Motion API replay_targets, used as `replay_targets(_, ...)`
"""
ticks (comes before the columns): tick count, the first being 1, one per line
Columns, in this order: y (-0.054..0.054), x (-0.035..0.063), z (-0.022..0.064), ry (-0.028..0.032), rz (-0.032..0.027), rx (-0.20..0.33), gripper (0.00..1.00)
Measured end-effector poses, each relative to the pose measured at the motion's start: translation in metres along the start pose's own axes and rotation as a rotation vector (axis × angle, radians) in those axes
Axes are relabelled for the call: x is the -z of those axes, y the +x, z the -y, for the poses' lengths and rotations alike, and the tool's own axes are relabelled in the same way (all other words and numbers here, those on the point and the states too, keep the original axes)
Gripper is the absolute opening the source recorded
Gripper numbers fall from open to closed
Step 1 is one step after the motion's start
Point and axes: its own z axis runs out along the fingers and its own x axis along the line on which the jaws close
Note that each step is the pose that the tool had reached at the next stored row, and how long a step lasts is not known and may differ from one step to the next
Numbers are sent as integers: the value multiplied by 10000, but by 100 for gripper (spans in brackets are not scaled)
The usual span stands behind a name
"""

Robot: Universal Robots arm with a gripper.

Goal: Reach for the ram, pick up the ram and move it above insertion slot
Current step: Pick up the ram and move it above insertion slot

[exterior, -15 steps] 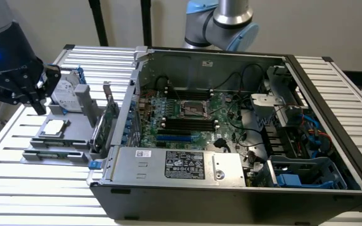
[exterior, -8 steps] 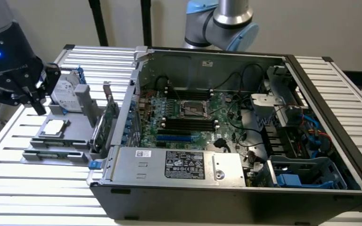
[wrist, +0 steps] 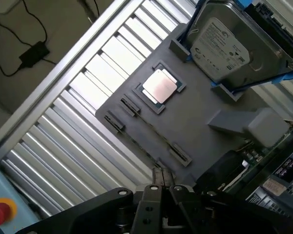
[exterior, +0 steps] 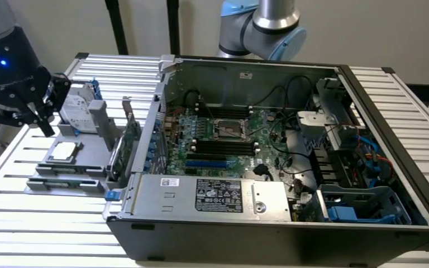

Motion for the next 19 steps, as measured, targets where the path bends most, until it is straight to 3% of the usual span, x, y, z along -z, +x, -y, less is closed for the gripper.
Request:
replay_targets(12,0,-3,0,9,-78,2189,11)
replay_targets(19,0,-7,0,52,-94,3449,11)
